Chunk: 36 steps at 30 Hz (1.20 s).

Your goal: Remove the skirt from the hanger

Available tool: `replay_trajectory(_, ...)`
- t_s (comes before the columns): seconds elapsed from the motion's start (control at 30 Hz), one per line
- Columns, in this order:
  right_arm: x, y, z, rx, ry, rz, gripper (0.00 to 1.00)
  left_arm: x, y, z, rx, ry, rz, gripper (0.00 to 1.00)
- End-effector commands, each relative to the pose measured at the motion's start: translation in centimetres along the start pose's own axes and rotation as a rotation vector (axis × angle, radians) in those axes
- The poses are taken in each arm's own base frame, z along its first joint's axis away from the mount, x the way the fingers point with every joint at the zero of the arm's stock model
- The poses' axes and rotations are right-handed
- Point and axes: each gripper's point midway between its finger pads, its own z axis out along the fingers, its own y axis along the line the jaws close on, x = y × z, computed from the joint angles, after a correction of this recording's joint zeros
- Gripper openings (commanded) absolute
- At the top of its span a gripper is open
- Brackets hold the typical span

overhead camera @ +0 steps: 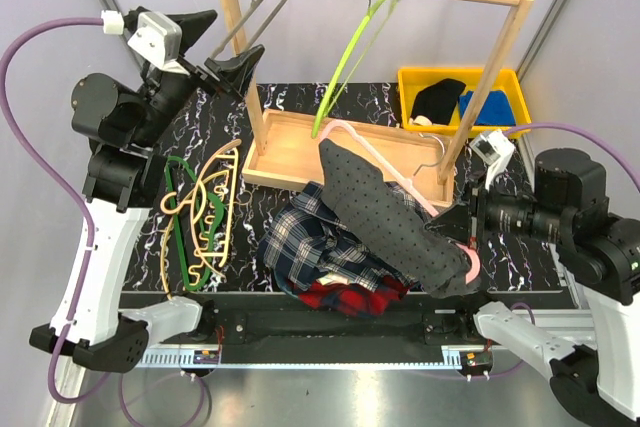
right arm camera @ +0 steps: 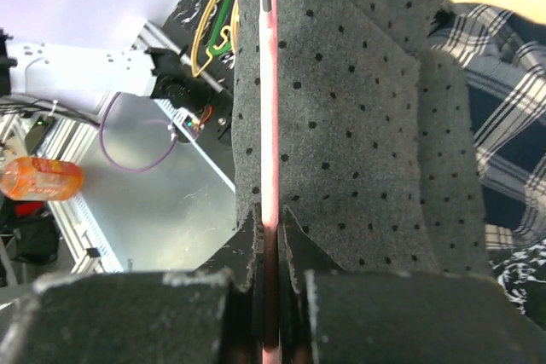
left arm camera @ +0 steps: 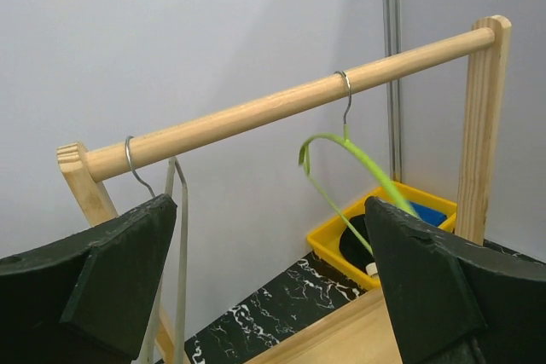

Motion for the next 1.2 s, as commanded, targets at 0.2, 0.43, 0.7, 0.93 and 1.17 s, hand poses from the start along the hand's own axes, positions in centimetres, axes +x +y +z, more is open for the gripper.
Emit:
replay_trajectory(0.2,-1.6,4.4,-3.7,-0.155,-0.166,-0.159,0.00,-4.1,-1.1,1.0,0.060,-0.096,-0.027,0.99)
replay_trajectory(0.43,-12.5,7.2,-7.6,-0.123,-0.621,-0.375,0.00,-3.9,-4.3,1.4,0.227,-0.058,-0.117,0.99)
replay_trajectory(0.7,-18.7,8.9,-8.6,-0.111,-0.769,-0.509,0.00,-4.6,-5.0,0.3,0.247,-0.054,-0.121,0.99)
replay_trajectory(0.93,-19.1,8.7,-7.6,-0.125,-0.756,-0.516,0.00,-3.7,-6.1,-0.1,0.291,-0.033,-0.193,0.99)
replay_trajectory(1.17,-19.2,8.4,-7.4,-0.103,-0.742,-0.520,0.00,-4.8,-8.2,-0.6,0.628,-0.011,-0.497,0.99)
